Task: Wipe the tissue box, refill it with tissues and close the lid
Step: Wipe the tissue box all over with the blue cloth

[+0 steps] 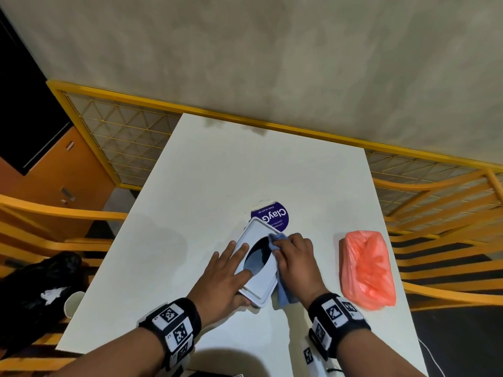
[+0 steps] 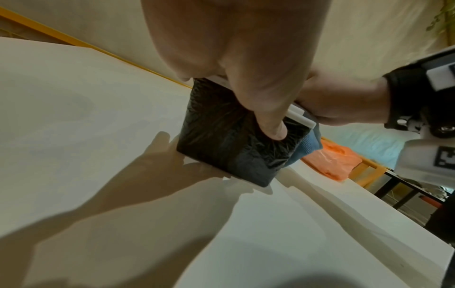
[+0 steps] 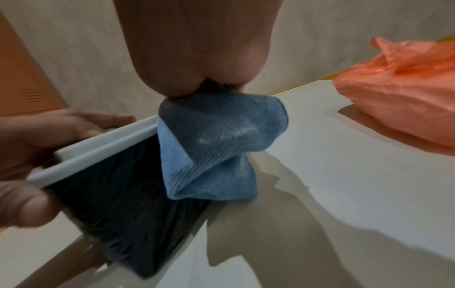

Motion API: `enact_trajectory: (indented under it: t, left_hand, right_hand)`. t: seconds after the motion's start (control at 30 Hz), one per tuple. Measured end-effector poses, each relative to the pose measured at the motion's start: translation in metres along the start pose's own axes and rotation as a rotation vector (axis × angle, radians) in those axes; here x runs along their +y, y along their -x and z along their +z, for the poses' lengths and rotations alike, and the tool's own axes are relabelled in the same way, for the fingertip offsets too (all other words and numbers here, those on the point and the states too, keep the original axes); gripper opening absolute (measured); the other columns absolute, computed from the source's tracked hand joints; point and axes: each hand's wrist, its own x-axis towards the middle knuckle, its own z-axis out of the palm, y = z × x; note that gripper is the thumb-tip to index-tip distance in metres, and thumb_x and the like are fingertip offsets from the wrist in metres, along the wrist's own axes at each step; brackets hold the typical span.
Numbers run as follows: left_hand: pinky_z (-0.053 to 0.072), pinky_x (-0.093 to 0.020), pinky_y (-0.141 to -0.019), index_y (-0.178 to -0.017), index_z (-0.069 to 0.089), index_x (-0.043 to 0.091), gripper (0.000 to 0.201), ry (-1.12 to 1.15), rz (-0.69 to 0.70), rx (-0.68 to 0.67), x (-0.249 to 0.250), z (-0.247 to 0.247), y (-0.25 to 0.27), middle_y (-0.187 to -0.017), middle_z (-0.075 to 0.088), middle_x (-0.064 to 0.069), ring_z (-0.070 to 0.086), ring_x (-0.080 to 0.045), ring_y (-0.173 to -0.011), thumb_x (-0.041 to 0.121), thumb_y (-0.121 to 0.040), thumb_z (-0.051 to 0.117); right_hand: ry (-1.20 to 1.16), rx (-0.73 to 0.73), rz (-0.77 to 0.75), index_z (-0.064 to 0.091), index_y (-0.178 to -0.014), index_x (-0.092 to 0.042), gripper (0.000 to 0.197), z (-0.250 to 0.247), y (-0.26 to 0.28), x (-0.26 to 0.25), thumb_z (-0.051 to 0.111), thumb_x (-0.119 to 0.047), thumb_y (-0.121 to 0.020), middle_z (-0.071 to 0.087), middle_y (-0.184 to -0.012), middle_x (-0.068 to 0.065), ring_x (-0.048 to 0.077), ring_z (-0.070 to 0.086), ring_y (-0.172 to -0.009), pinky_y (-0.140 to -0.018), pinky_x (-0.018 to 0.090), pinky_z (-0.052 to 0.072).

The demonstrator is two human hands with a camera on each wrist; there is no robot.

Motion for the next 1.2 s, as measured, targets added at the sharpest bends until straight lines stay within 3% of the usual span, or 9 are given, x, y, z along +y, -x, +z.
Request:
enact_trajectory:
  t: [0.23, 0.37, 0.47, 0.57, 0.7, 0.77, 0.83, 0.97, 1.2]
  left_hand:
    - [0.014, -0.073, -0.114, -0.119, 0.050, 0.031, 0.058, 0.030, 0.076, -0.120, -0.020, -0.016, 0.000, -0.169, 0.008, -0.005, -0.009, -0.031, -0.152, 0.070, -0.077, 0.058]
    - [-0.021, -0.066, -0.112, -0.130, 0.058, 0.033, 0.090, -0.033, 0.120, -0.332, -0.038, -0.064, -0.004, -0.166, -0.008, 0.016, -0.030, -0.021, -0.150, 0.094, -0.066, 0.049]
    - [-0.025, -0.064, -0.111, -0.136, 0.056, 0.035, 0.090, -0.048, 0.124, -0.373, -0.044, -0.085, -0.010, -0.167, 0.001, 0.018, -0.029, -0.016, -0.150, 0.095, -0.071, 0.043]
    - [-0.015, -0.066, -0.116, -0.147, 0.044, 0.030, 0.100, -0.029, 0.087, -0.252, -0.031, -0.082, -0.015, -0.168, 0.014, 0.007, -0.015, -0.022, -0.154, 0.094, -0.070, 0.044]
    - [0.005, -0.073, -0.114, -0.157, 0.017, 0.025, 0.119, -0.062, -0.048, -0.213, 0.005, -0.055, -0.023, -0.168, 0.009, -0.007, 0.000, -0.036, -0.155, 0.091, -0.064, 0.050]
    - [0.008, -0.073, -0.113, -0.157, 0.009, 0.023, 0.115, -0.072, -0.087, -0.256, 0.011, -0.045, -0.027, -0.168, 0.004, -0.008, 0.001, -0.037, -0.154, 0.078, -0.069, 0.059]
    - [0.017, -0.074, -0.110, -0.155, 0.018, 0.022, 0.111, -0.110, -0.022, -0.252, 0.007, -0.041, -0.028, -0.167, 0.012, -0.009, 0.012, -0.038, -0.153, 0.065, -0.067, 0.068]
    - [0.018, -0.069, -0.112, -0.153, 0.019, 0.025, 0.110, -0.171, 0.130, -0.285, -0.010, -0.041, -0.026, -0.167, 0.013, -0.006, 0.014, -0.034, -0.153, 0.055, -0.064, 0.075]
    - [0.012, -0.069, -0.113, -0.154, 0.018, 0.024, 0.110, -0.172, 0.185, -0.251, -0.014, -0.042, -0.022, -0.168, 0.011, -0.006, 0.010, -0.034, -0.154, 0.048, -0.063, 0.075]
  right_hand:
    - [-0.362, -0.042, 0.349, 0.070, -0.097, -0.018, 0.016, -0.026, -0.025, 0.014, 0.055, -0.011, -0.096, 0.060, -0.100, 0.001, 0.019, 0.054, -0.097, -0.081, 0.022, 0.034]
    - [-1.042, 0.092, 0.768, 0.064, -0.099, -0.015, 0.013, -0.057, -0.003, 0.024, 0.051, -0.018, -0.100, 0.063, -0.093, 0.021, 0.032, 0.063, -0.080, -0.075, 0.052, 0.054]
    - [-1.512, 0.040, 0.842, 0.055, -0.091, -0.013, 0.016, -0.083, 0.018, 0.012, 0.046, -0.024, -0.097, 0.048, -0.080, 0.017, 0.027, 0.048, -0.064, -0.056, 0.039, 0.048]
    - [-1.782, -0.032, 0.840, 0.057, -0.096, -0.020, 0.020, -0.092, 0.032, 0.002, 0.052, -0.036, -0.085, 0.049, -0.086, 0.011, 0.027, 0.049, -0.076, -0.065, 0.033, 0.047]
    - [-1.588, -0.069, 0.886, 0.053, -0.104, -0.007, 0.028, -0.080, 0.044, 0.006, 0.053, -0.033, -0.093, 0.049, -0.083, 0.013, 0.027, 0.048, -0.069, -0.061, 0.035, 0.046]
    - [-1.337, -0.026, 0.808, 0.055, -0.104, 0.003, 0.027, -0.077, 0.044, 0.001, 0.053, -0.023, -0.098, 0.064, -0.092, 0.015, 0.027, 0.062, -0.074, -0.063, 0.035, 0.053]
    - [-1.031, -0.071, 0.684, 0.066, -0.107, -0.009, 0.016, -0.076, 0.044, -0.006, 0.055, -0.016, -0.098, 0.071, -0.109, 0.002, 0.012, 0.069, -0.090, -0.072, 0.020, 0.052]
    - [-0.535, -0.342, 0.350, 0.070, -0.099, -0.029, 0.021, -0.066, 0.049, -0.022, 0.059, -0.012, -0.094, 0.067, -0.102, -0.017, -0.007, 0.060, -0.096, -0.079, 0.006, 0.041]
    - [-0.531, -0.253, 0.469, 0.057, -0.113, -0.036, 0.030, -0.056, 0.048, -0.026, 0.061, -0.017, -0.090, 0.062, -0.113, -0.023, -0.018, 0.054, -0.101, -0.077, -0.001, 0.038]
